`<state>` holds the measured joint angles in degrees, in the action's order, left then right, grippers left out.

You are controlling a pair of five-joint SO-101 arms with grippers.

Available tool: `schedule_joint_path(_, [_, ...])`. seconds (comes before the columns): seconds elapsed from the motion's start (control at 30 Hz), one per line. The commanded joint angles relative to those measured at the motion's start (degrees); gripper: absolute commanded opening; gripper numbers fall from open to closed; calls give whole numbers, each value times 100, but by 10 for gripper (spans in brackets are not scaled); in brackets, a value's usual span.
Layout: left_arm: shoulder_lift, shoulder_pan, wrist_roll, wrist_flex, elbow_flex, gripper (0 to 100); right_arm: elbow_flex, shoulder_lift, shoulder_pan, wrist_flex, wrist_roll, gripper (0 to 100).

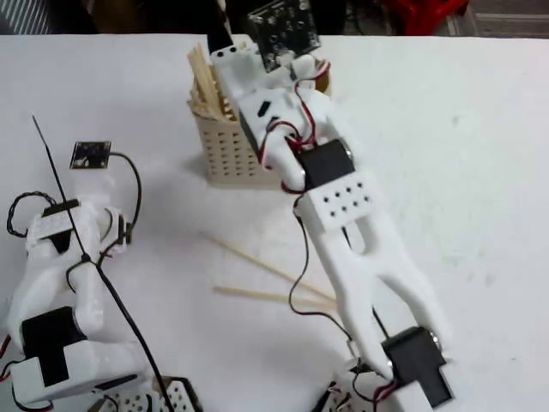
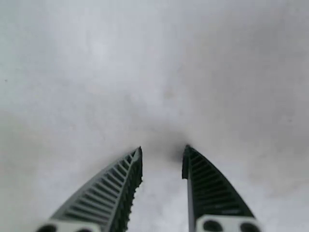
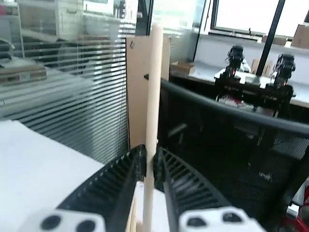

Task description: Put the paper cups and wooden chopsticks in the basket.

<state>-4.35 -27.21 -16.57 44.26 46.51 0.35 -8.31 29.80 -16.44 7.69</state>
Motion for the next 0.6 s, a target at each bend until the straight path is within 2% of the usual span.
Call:
schedule_joint_path(0.0, [13, 75, -62, -88, -35, 151, -316, 48, -66, 180, -378, 120])
schedule_joint_path(0.1, [13, 75, -62, -88, -35, 151, -343, 75, -84, 154, -835, 145])
schedule_joint_path(0.27, [13, 75, -62, -88, -35, 151, -352, 66, -84, -224, -862, 145])
schedule_joint_path(0.37, [13, 75, -62, -88, -35, 151, -308, -224, -66, -1367, -888, 144])
schedule_joint_path(0.57, [13, 75, -62, -88, -44, 151, -281, -901, -189, -4277, -774, 149])
